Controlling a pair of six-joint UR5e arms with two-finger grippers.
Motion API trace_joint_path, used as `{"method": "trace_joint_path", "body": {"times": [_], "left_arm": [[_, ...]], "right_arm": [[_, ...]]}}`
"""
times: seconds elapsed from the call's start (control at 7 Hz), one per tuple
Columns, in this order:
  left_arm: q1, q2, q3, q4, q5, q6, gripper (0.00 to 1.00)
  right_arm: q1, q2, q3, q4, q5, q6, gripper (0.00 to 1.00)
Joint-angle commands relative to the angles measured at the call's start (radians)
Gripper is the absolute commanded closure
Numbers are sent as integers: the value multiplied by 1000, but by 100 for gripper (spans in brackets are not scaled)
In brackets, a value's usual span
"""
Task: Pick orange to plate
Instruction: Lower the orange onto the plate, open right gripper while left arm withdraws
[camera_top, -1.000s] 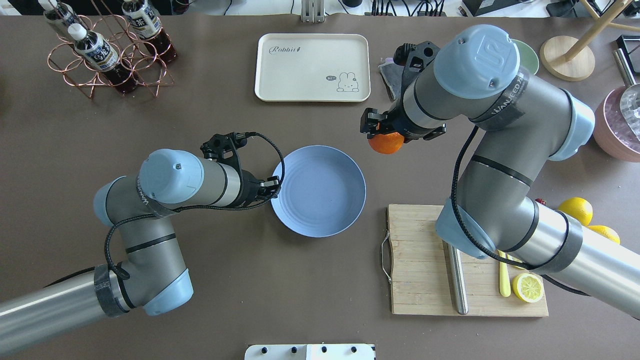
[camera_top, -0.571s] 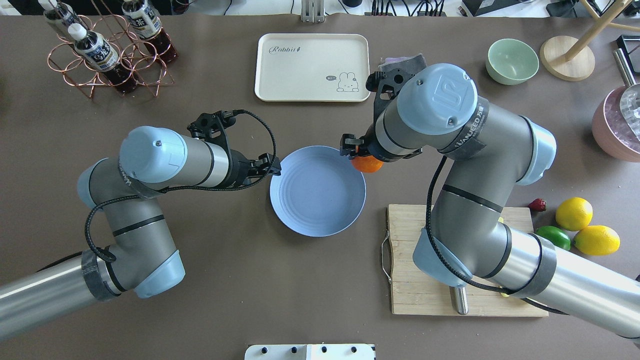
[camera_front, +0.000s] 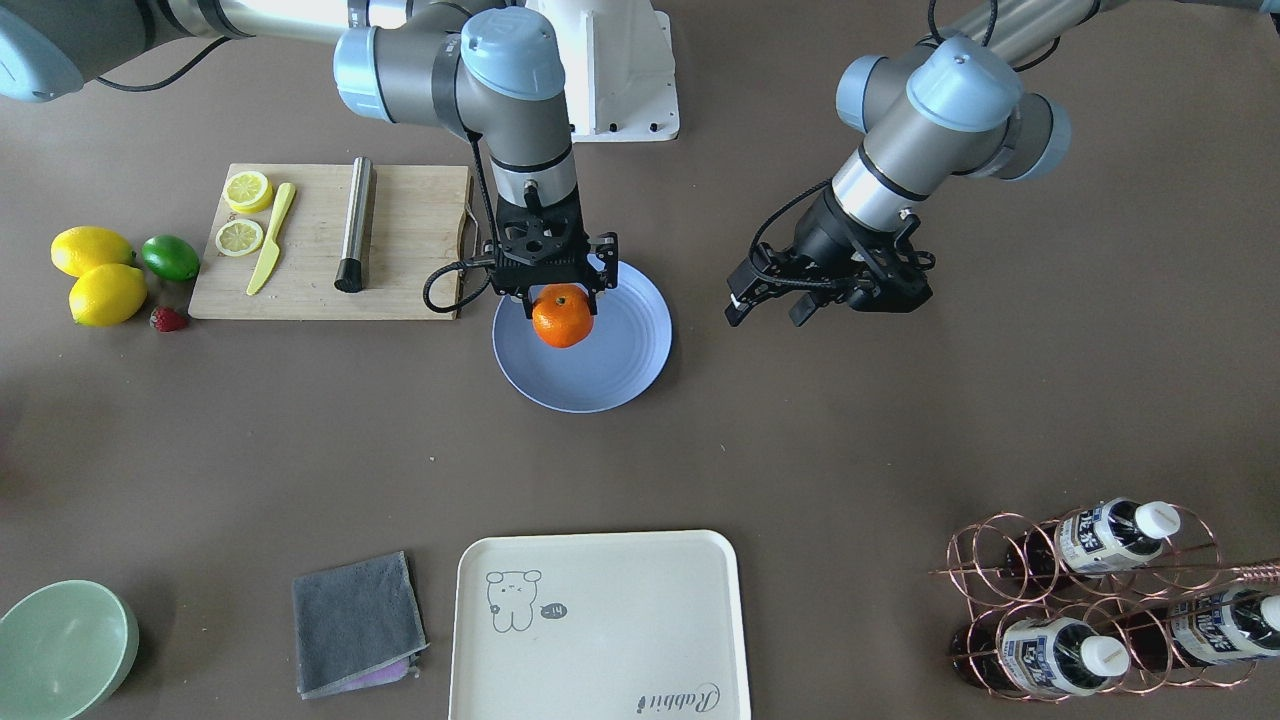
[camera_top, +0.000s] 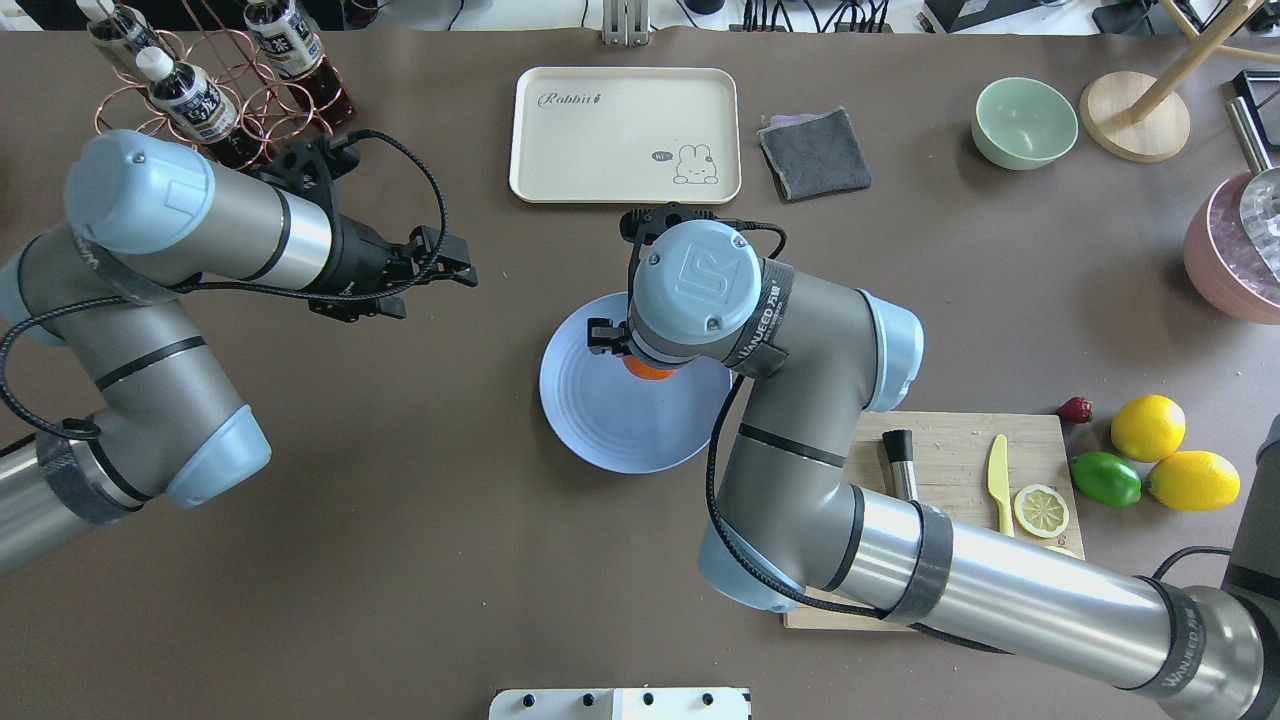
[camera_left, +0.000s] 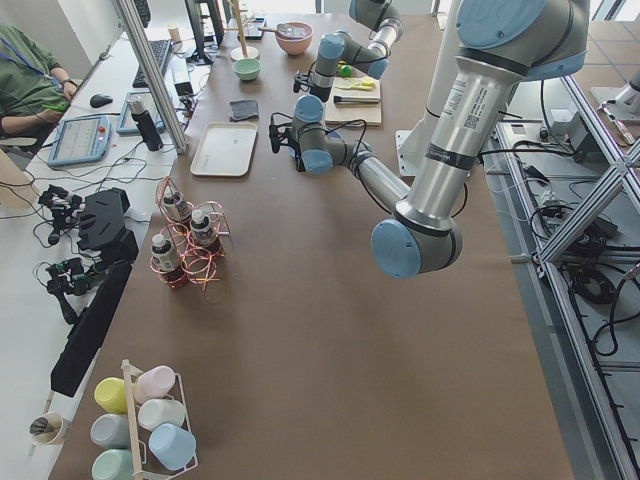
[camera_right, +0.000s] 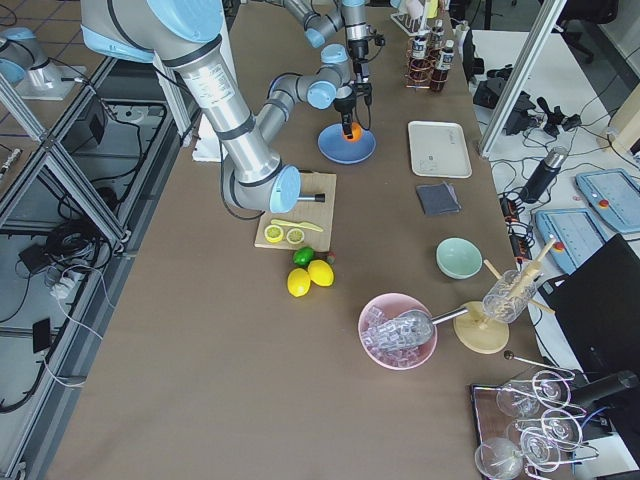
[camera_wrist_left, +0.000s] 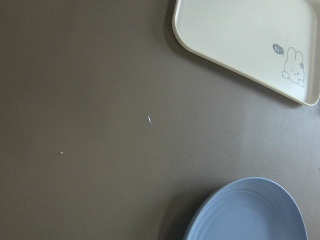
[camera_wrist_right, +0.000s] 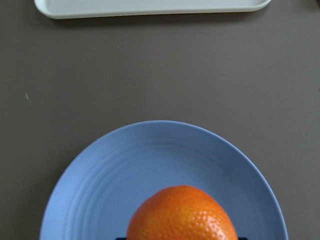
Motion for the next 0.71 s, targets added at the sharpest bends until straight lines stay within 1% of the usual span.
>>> {"method": "trace_joint_path", "body": {"times": [0.0, 0.14, 0.29, 0.43, 0.57], "left_arm": [[-51, 72, -28, -2, -34, 99, 2], [-52, 72, -21, -2, -34, 101, 2], [-54, 72, -23, -2, -39, 101, 2], [-57, 72, -23, -2, -54, 101, 2], [-57, 72, -21, -3, -54, 101, 2]], "right_arm": [[-43, 12, -90, 106, -48, 17, 100], [-45, 16, -95, 105, -48, 17, 100], [-48, 13, -96, 106, -56, 15, 90], [-48, 7, -98, 105, -68, 15, 2], [-49, 3, -96, 105, -82, 11, 0]]}}
